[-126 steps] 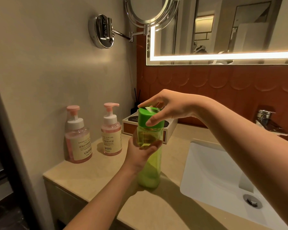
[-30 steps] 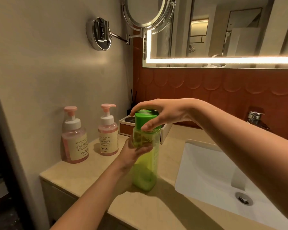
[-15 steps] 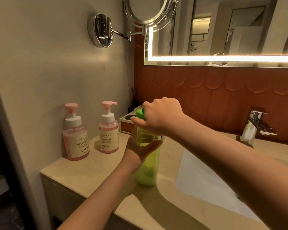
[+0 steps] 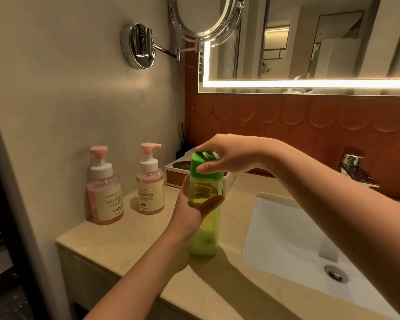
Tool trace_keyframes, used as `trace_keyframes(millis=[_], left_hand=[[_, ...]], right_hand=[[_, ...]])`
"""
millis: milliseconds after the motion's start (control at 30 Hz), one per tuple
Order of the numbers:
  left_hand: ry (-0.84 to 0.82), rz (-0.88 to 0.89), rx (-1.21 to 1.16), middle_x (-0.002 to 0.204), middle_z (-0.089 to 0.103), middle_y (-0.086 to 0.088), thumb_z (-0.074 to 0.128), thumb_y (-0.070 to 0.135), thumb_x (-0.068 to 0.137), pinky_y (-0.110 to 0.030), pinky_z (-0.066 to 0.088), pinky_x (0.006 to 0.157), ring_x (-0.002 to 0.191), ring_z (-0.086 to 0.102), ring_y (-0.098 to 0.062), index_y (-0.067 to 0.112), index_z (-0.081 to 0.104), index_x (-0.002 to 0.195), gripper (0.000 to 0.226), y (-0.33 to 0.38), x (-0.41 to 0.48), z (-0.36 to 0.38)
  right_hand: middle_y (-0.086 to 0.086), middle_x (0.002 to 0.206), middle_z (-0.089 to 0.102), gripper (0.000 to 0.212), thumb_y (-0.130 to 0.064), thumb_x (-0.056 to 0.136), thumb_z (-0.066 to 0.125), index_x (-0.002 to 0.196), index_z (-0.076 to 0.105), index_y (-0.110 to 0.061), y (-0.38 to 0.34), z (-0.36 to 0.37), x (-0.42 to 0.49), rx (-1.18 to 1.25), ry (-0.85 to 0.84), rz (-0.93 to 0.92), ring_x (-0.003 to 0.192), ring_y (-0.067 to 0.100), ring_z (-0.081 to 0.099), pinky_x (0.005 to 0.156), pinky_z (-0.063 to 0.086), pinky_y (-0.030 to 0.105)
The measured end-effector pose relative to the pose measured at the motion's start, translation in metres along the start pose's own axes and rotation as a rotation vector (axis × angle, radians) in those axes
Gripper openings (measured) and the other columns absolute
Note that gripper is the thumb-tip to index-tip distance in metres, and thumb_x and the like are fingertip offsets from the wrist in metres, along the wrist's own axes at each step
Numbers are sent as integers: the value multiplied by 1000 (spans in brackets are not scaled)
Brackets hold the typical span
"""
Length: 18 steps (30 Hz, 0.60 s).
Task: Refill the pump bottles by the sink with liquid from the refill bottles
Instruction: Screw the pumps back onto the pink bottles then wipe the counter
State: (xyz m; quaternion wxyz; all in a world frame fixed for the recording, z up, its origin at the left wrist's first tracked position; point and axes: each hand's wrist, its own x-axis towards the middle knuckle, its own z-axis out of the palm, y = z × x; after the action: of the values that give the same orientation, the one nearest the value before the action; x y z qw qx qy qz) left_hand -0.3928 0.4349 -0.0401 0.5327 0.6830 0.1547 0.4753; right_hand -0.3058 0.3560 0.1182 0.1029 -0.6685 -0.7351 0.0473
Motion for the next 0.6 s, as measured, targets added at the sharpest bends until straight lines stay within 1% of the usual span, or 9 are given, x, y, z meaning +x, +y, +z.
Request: trace_keyframes(millis=[67, 167, 233, 300, 367, 433, 467, 533, 600], left_hand=[[6, 5, 12, 90, 67, 17, 76, 35, 58, -6, 48, 66, 86, 63, 6, 32, 50, 106, 54, -1, -1, 1], [70, 29, 26, 93, 64, 14, 82, 37, 58, -7, 47, 66, 82, 62, 7, 33, 49, 105, 58, -3, -1, 3], [124, 22, -7, 94, 65, 10, 80, 36, 54, -16, 49, 72, 86, 65, 0, 31, 49, 105, 60, -4, -1, 5], [130, 16, -8, 96, 66, 9, 80, 37, 53, -22, 49, 77, 95, 65, -12, 32, 50, 106, 61, -4, -1, 7], [112, 17, -1, 96, 65, 19, 84, 45, 53, -18, 48, 78, 99, 62, -8, 37, 48, 106, 65, -2, -2, 8], [112, 18, 8, 95, 64, 27, 81, 62, 44, -12, 46, 79, 96, 60, 5, 41, 46, 107, 75, 1, -4, 7], [113, 10, 16, 95, 64, 26, 80, 67, 39, -14, 47, 81, 95, 60, 5, 41, 46, 107, 80, 2, -4, 7], [87, 10, 35, 97, 64, 20, 82, 57, 48, -23, 50, 84, 97, 62, -2, 41, 49, 106, 69, 2, -6, 6], [53, -27, -79, 96, 67, 12, 80, 37, 64, -28, 55, 75, 96, 65, -12, 44, 57, 101, 44, 0, -5, 6]], right_hand=[[3, 90, 65, 45, -49, 81, 61, 100, 64, -8, -4, 3, 7, -144, 126, 27, 77, 15, 60, 55, 48, 19], [-4, 58, 49, 53, -65, 79, 52, 59, 47, -16, -11, 16, 16, -392, 390, 128, 51, 9, 47, 42, 32, 21], [-4, 52, 42, 62, -70, 82, 36, 56, 44, -15, -9, 30, 19, -556, 551, 154, 46, 11, 39, 43, 26, 22], [-2, 66, 48, 64, -71, 84, 27, 75, 51, -12, -4, 39, 20, -513, 599, 167, 60, 14, 45, 48, 31, 25], [5, 107, 52, 64, -70, 85, 28, 111, 50, -15, -3, 44, 22, -319, 478, 166, 97, 23, 48, 71, 46, 35], [7, 139, 36, 63, -63, 88, 35, 133, 37, -18, -6, 41, 24, -34, 326, 158, 126, 28, 34, 100, 38, 47], [7, 145, 29, 61, -55, 91, 39, 138, 33, -17, -7, 36, 22, 113, 252, 139, 130, 29, 31, 104, 35, 46], [7, 143, 32, 52, -37, 95, 44, 140, 31, -16, -3, 23, 14, 355, 65, 86, 125, 25, 38, 97, 42, 37], [6, 132, 45, 45, -24, 96, 46, 139, 36, -16, 5, 13, 2, 382, -80, 21, 113, 18, 47, 82, 47, 24]])
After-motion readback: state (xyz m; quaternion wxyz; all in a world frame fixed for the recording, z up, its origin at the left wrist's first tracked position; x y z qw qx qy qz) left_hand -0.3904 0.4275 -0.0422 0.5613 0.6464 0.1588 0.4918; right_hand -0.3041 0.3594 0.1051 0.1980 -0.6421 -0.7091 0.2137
